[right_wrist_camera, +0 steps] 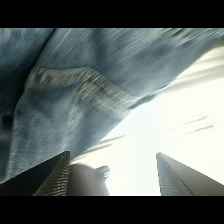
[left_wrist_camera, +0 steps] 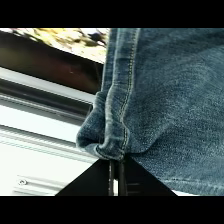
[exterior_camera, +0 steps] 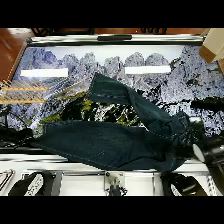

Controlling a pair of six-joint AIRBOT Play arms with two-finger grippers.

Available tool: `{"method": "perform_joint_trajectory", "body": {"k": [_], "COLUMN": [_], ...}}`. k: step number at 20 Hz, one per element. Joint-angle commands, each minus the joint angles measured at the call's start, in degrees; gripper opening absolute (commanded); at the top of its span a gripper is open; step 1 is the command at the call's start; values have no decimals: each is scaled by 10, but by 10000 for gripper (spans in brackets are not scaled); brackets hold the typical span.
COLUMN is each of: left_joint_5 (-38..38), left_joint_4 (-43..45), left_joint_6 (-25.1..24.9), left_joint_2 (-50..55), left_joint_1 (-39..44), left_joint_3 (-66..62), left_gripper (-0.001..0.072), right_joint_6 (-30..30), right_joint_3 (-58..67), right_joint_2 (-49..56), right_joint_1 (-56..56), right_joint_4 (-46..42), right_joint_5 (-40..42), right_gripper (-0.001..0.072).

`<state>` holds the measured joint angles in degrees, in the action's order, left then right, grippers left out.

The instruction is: Fold the shirts.

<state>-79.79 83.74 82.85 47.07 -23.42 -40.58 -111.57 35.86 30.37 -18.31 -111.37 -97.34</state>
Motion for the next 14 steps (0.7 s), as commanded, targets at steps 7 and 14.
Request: {"method": "perform_joint_trajectory", "body": {"k": [7,14], "left_joint_5": [57,59], "left_joint_4": [3,3], "left_joint_6": [-2,-1], "left_joint_2": [0,0], "left_joint_1": [-13,-13], "left_joint_3": [3,3], "left_gripper": [71,71], "right_joint_6": [142,379], "right_joint_3": [57,57], "right_joint_2": [78,164], "right_joint_1": [315,546], "right_joint_4": [9,334], "right_joint_5": [128,216], "right_gripper": [652,652]}}
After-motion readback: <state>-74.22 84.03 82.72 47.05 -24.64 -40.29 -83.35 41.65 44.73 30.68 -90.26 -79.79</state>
